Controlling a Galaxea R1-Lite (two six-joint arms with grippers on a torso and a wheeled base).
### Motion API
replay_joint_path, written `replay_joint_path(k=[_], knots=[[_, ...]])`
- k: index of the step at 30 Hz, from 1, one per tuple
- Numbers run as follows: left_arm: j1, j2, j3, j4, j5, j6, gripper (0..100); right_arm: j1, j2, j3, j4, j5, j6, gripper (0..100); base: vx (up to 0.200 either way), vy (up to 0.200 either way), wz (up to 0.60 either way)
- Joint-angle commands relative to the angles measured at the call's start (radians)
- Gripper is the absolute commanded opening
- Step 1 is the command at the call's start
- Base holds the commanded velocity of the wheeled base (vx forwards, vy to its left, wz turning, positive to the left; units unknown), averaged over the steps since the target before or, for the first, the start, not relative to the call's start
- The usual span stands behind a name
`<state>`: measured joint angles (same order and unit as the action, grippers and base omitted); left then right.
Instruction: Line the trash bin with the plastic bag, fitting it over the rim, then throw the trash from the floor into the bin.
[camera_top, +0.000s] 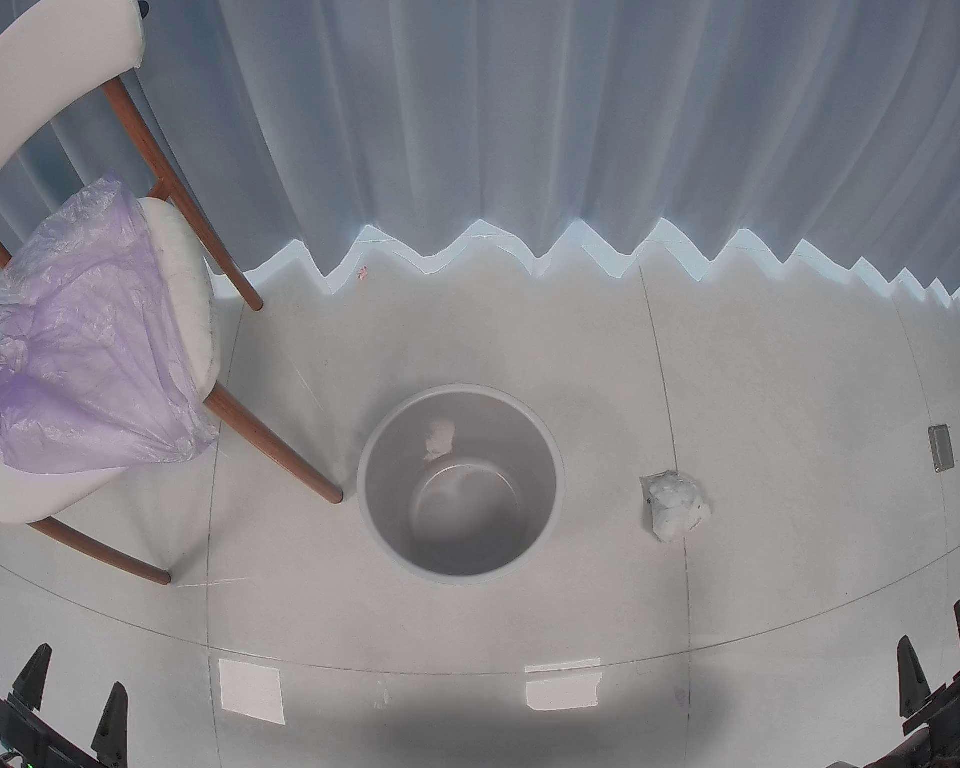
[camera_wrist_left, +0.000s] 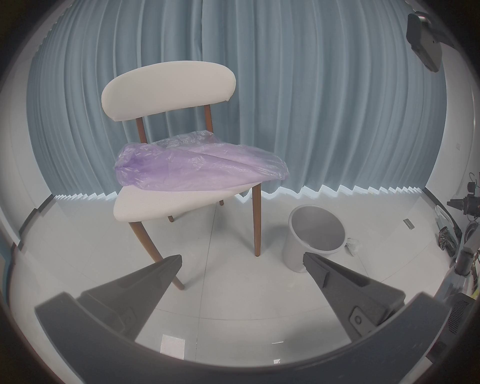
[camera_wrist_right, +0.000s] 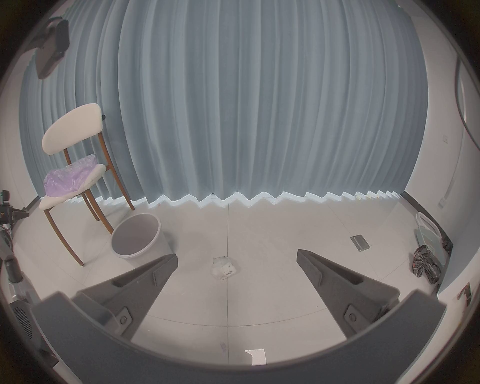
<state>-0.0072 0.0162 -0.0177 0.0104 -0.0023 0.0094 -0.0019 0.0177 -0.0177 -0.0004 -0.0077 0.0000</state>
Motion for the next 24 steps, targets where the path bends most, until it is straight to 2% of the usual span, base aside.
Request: replay_joint_path(k=[1, 22, 24], knots=[[0.0, -0.016, 0.013, 0.005, -0.001, 0.0, 100, 0.0, -0.016, 0.018, -0.001, 0.0, -0.002, 100, 0.0, 0.0, 0.0], [0.001, -0.016, 0.018, -0.023, -0.007, 0.008, 100, 0.0, -0.018, 0.018, -0.001, 0.0, 0.0, 100, 0.0, 0.0, 0.0], [0.001, -0.016, 0.018, -0.106, -0.008, 0.009, 100, 0.0, -0.016, 0.018, 0.0, 0.0, -0.002, 100, 0.0, 0.0, 0.0]])
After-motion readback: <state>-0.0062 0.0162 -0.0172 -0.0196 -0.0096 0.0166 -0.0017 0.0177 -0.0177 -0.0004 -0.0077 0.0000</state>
